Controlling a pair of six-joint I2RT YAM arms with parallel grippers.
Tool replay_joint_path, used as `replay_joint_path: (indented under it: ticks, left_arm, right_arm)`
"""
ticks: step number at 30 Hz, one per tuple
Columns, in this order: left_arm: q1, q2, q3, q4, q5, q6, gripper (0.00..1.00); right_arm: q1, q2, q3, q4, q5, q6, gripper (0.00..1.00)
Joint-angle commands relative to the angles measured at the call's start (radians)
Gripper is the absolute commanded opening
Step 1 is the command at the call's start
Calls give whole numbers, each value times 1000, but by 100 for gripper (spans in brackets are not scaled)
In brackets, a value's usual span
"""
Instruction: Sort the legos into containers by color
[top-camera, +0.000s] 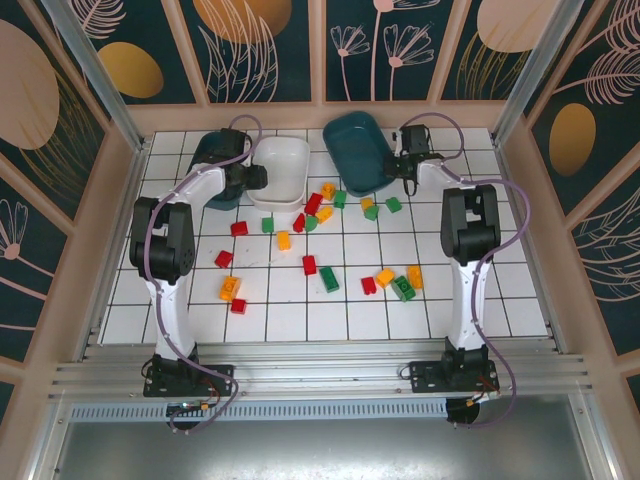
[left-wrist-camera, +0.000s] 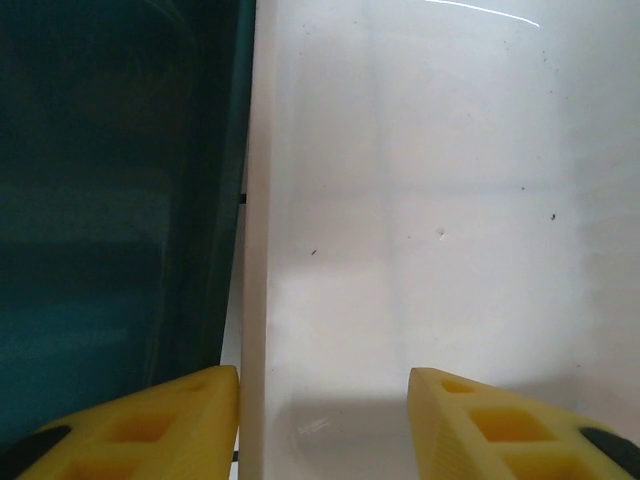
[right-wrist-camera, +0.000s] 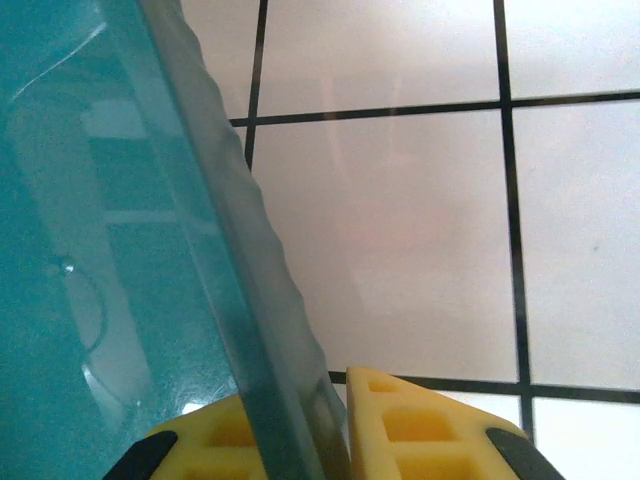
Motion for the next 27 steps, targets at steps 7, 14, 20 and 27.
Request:
replay_joint_path:
  ticks: [7,14,20,27]
  left_arm:
    - [10,-15,26,-3,82,-12,45]
    - [23,-38,47,-12,116,-25,48]
    - [46,-79,68,-46,36,-18,52]
    - [127,-124,-22,39,171,-38,70]
  right_arm:
    - [57,39,87,-10,73,239,0]
    - [67,144,304,-153,136,376,0]
    - [128,254,475,-262,201,424,0]
    - [177,289,526,-331,260,468,0]
